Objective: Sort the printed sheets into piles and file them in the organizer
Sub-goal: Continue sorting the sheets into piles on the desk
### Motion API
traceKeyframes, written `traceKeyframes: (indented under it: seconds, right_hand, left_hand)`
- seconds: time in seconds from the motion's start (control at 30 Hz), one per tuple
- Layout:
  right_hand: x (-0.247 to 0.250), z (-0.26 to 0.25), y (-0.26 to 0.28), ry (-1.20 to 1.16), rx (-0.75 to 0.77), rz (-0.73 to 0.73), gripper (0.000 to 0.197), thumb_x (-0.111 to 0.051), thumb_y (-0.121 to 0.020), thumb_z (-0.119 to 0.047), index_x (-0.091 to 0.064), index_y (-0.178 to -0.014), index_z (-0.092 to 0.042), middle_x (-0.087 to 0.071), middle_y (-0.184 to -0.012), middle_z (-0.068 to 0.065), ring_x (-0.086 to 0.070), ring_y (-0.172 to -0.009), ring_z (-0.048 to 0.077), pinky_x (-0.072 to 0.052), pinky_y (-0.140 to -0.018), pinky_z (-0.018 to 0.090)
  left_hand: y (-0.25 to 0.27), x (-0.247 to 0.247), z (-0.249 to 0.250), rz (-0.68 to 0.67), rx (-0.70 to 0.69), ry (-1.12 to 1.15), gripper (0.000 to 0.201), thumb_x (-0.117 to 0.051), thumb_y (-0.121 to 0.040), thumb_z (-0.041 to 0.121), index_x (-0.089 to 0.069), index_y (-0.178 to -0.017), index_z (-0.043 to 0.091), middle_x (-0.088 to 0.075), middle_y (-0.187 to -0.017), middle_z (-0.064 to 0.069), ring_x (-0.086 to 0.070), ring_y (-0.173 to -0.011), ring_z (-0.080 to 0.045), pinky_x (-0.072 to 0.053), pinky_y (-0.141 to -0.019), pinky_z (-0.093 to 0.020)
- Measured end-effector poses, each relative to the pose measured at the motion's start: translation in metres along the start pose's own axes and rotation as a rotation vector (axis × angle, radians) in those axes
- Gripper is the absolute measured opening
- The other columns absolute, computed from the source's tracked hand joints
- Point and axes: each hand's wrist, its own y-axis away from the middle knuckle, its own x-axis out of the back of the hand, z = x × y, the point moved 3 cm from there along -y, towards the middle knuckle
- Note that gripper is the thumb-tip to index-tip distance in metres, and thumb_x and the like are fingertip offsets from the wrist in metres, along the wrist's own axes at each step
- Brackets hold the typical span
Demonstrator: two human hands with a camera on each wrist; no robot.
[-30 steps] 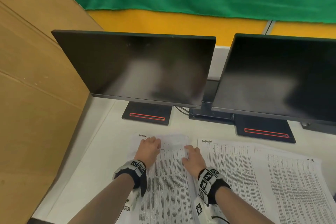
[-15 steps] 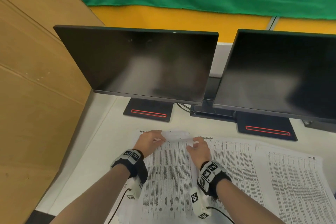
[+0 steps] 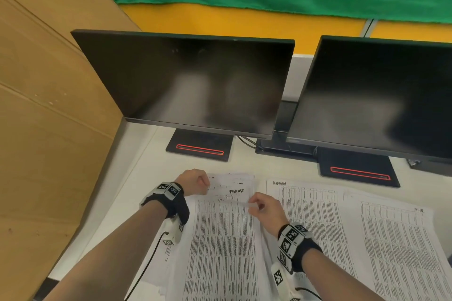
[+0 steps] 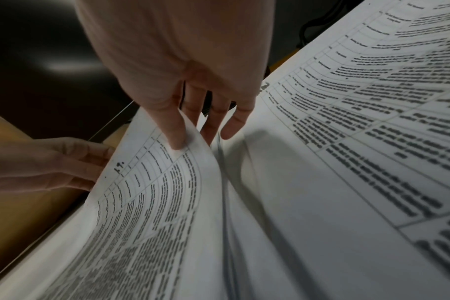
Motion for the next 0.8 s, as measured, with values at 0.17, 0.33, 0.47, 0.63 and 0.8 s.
traceKeyframes:
  seconds: [0.17, 0.33, 0.47, 0.63, 0.8]
  right_hand:
    - [-0.005, -0.002, -0.002, 0.02, -0.002, 0.038, 0.008, -0.061, -0.088, -0.012, -0.065, -0.084, -0.018, -0.052, -0.076, -0.006, -0.044, -0.062, 0.007, -0.04, -0.06, 0.019]
    - [-0.006, -0.001, -0.006, 0.004, -0.025, 0.104, 0.008, -0.063, -0.087, -0.013, -0.063, -0.082, -0.02, -0.048, -0.102, 0.004, -0.045, -0.081, 0.003, -0.036, -0.068, 0.007]
    - [-0.007, 0.0, -0.007, -0.031, -0.029, 0.115, 0.009, -0.063, -0.086, -0.01, -0.064, -0.094, -0.015, -0.053, -0.108, 0.006, -0.049, -0.087, 0.011, -0.037, -0.073, 0.01]
    - [-0.009, 0.002, -0.004, -0.045, -0.054, 0.122, 0.017, -0.061, -0.087, -0.011, -0.065, -0.103, -0.009, -0.058, -0.107, 0.005, -0.053, -0.092, 0.016, -0.04, -0.082, 0.02]
    - [-0.007, -0.002, 0.003, -0.007, 0.002, 0.131, 0.008, -0.061, -0.087, -0.014, -0.068, -0.089, -0.018, -0.068, -0.093, -0.002, -0.058, -0.085, 0.012, -0.041, -0.068, 0.013]
  left_hand:
    - [-0.003, -0.011, 0.007, 0.012, -0.062, -0.122, 0.019, -0.076, -0.076, 0.022, -0.057, -0.075, 0.024, -0.055, -0.073, 0.013, -0.053, -0.074, -0.009, -0.035, -0.059, -0.011]
    - [0.002, -0.018, 0.014, 0.097, -0.113, -0.111, 0.01, -0.068, -0.083, 0.013, -0.064, -0.092, 0.016, -0.057, -0.076, 0.008, -0.052, -0.074, -0.009, -0.039, -0.066, -0.015]
    - [0.007, -0.016, 0.016, 0.11, -0.173, -0.113, 0.017, -0.054, -0.087, 0.008, -0.059, -0.082, 0.024, -0.066, -0.084, -0.001, -0.059, -0.077, -0.015, -0.047, -0.071, -0.025]
    - [0.01, -0.016, 0.014, 0.081, -0.215, -0.096, 0.028, -0.047, -0.087, 0.002, -0.06, -0.077, 0.025, -0.069, -0.091, 0.0, -0.061, -0.086, -0.015, -0.046, -0.077, -0.024]
    - [0.017, -0.021, 0.019, 0.128, -0.281, -0.011, 0.019, -0.048, -0.092, 0.019, -0.061, -0.105, 0.026, -0.068, -0.105, 0.007, -0.061, -0.092, -0.009, -0.047, -0.083, -0.024]
